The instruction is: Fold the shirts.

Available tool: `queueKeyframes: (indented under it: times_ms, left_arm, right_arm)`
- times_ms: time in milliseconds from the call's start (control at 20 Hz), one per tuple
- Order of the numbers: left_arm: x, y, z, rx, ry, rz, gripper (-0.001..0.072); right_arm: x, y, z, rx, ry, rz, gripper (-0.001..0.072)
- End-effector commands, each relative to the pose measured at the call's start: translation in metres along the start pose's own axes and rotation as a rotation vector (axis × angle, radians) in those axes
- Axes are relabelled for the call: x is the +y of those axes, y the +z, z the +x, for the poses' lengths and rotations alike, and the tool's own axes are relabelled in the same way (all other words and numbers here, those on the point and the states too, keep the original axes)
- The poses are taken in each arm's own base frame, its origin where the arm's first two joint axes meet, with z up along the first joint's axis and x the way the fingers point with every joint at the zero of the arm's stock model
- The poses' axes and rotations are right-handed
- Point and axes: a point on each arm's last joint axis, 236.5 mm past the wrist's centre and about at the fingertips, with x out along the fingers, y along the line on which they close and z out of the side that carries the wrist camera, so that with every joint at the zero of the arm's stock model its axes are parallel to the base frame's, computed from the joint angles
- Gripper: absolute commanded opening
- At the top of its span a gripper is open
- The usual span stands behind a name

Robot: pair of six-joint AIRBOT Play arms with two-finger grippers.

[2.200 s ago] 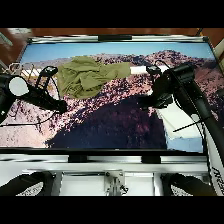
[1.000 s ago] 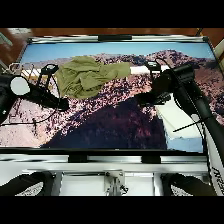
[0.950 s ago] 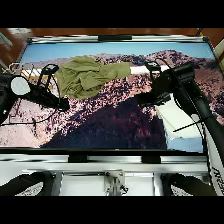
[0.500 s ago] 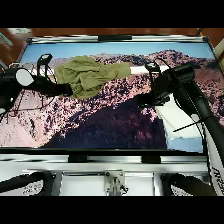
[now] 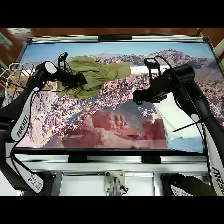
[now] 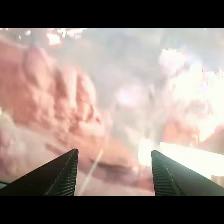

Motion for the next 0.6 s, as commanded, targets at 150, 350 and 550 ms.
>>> queueKeyframes:
  times_ms: [150, 350, 550]
  left_arm:
    - [-0.004, -0.002, 0.042, -0.008, -0.059, -0.035, 0.0368]
    - [-0.024, 0.005, 0.022, -0.014, -0.105, 0.100, 0.0035]
    - [-0.095, 0.051, -0.093, -0.209, -0.154, 0.328, 0.0035]
  right_arm:
    - [0.010, 0.002, 0.000, -0.011, 0.043, 0.012, 0.0577]
    - [0.009, 0.003, 0.000, -0.012, 0.036, 0.010, 0.0577]
    - [-0.015, 0.008, -0.004, -0.041, -0.064, -0.023, 0.0577]
